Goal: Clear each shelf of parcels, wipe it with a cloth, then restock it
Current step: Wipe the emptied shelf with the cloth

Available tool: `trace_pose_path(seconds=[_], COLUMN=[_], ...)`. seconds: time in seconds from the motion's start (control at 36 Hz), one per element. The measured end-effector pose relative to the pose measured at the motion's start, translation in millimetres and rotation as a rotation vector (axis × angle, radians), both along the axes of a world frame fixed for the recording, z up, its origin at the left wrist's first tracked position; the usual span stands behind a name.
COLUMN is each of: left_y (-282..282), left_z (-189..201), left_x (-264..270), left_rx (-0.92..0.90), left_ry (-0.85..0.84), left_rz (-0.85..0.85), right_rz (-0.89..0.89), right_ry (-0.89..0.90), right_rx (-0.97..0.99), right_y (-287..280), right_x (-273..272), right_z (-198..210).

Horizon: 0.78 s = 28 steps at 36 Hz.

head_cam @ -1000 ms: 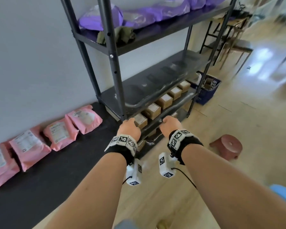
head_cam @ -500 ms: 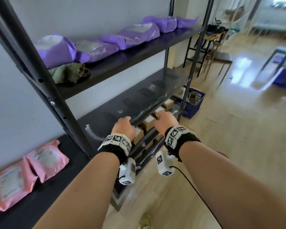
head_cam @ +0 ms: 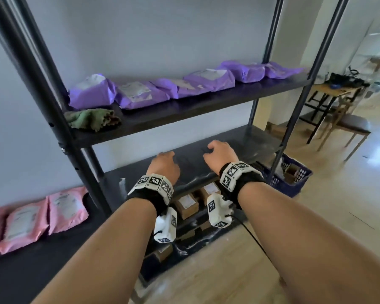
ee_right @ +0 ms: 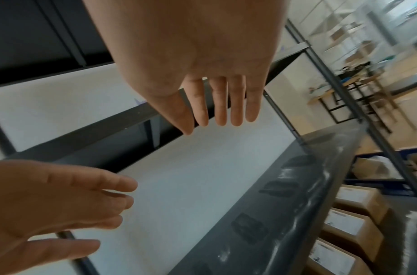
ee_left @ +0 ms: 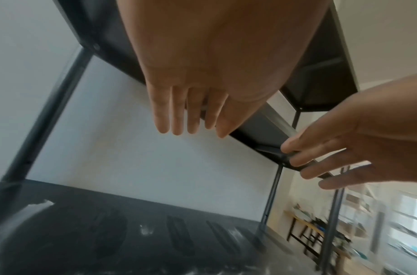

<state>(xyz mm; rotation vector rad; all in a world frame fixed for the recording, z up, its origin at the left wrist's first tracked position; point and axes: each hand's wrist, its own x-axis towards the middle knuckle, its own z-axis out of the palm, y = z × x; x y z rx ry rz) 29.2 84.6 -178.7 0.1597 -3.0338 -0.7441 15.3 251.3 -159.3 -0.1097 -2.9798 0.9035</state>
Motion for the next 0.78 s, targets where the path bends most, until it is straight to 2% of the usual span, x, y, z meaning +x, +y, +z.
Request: trace_pose_path(seconds=[0.17,0.36,0.56,0.78], left_y=[-6.0,-44.2,-83.1,-123.0], left_z=[25.9,63.8,102.2,115.3], left_x=[27.4,75.5,100.9,98.4], left_rx=[0.05,0.016,-0.134,-0.123], left_ry=[0.078,0.197,0.301,0.35], left_rz=[0.206,0.427,0.532,0.631], right_rz=[0.174,0.381,0.545,0.648], right_ry=[0.087,0.194,0.277,0.313], right_rx=[0.011,-0.069,-0.15,-0.089], right_y=[-6.5,-53.5,-117.2,-180.5], right_x=[-10.8,-7.8,1.2,0.8], right_z=[29.0,68.9,98.7,117.4])
